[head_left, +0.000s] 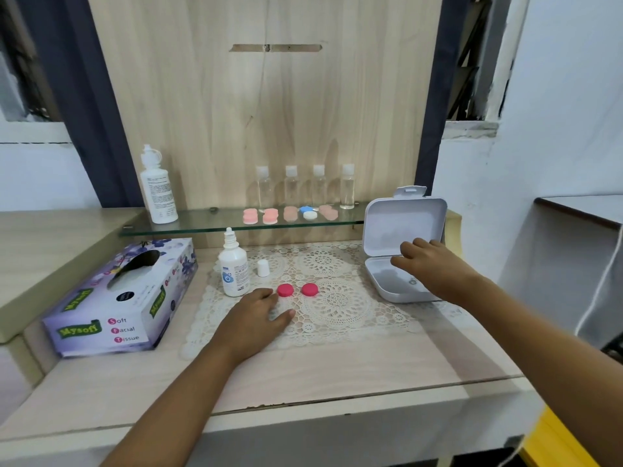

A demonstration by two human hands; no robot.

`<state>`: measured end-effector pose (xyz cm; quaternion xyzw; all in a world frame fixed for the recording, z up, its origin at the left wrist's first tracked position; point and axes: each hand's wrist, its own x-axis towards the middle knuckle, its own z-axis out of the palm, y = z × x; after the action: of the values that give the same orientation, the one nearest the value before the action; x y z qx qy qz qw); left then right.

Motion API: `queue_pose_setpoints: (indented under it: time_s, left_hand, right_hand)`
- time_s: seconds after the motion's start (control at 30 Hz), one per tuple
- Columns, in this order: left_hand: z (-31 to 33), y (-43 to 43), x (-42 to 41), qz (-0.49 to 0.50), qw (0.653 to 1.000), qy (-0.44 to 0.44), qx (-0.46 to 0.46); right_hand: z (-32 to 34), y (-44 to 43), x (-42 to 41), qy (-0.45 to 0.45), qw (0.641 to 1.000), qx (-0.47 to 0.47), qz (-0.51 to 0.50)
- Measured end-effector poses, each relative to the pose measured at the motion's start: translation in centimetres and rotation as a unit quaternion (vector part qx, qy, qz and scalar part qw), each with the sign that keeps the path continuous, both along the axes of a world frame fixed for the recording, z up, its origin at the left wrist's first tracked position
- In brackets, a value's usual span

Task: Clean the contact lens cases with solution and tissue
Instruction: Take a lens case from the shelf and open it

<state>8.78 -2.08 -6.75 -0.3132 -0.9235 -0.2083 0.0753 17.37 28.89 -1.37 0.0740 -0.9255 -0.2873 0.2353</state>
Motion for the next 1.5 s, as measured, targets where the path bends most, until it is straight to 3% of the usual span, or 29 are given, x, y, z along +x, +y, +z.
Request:
queue_pose_setpoints:
  time_s: [0.17, 0.33, 0.5, 0.67, 0.93, 1.1, 1.27, 1.4, 1.5]
  left_hand:
    - [-0.2, 0.0, -0.2, -0.002, 1.000, 0.001, 0.006]
    - [-0.3, 0.0, -0.3, -0.004, 1.000, 0.001, 0.013]
    - [-0.3, 0.1, -0.4, -0.008, 1.000, -0.002, 0.021]
    - [-0.3, -0.1, -0.5, -0.016, 0.999, -0.005, 0.046]
    - [-0.8, -0.1, -0.9, -0.024, 0.999, -0.002, 0.048]
    - [-0.5, 0.0, -0.5, -0.045, 0.994, 0.082, 0.047]
    - [1.3, -0.4, 0.1, -0.061, 0.969, 0.205, 0.125]
    - [5.1, -2.4, -0.1, -0.030, 0.951, 0.219, 0.217]
    - [7.8, -5.4, -1.2, 0.025, 0.945, 0.231, 0.232]
  right_hand:
    - [-1.0, -0.7, -1.1, 0.055, 0.986, -0.156, 0.010]
    - [-1.0, -5.4, -2.0, 0.091, 0.892, -0.433, 0.096]
    - [-2.1, -9.9, -2.7, 0.016, 0.828, -0.553, 0.092]
    - [-4.0, -12.1, -3.7, -0.054, 0.822, -0.563, 0.069]
    - [-5.0, -12.5, -3.4, -0.086, 0.844, -0.523, 0.086]
    - [-5.8, -12.6, -3.6, -0.080, 0.857, -0.498, 0.103]
    - [-5.8, -12.7, -3.3, -0.077, 0.862, -0.489, 0.111]
    - [-5.7, -12.6, -3.2, -0.074, 0.867, -0.479, 0.115]
    - [-5.9, -12.5, -3.3, -0.069, 0.868, -0.477, 0.119]
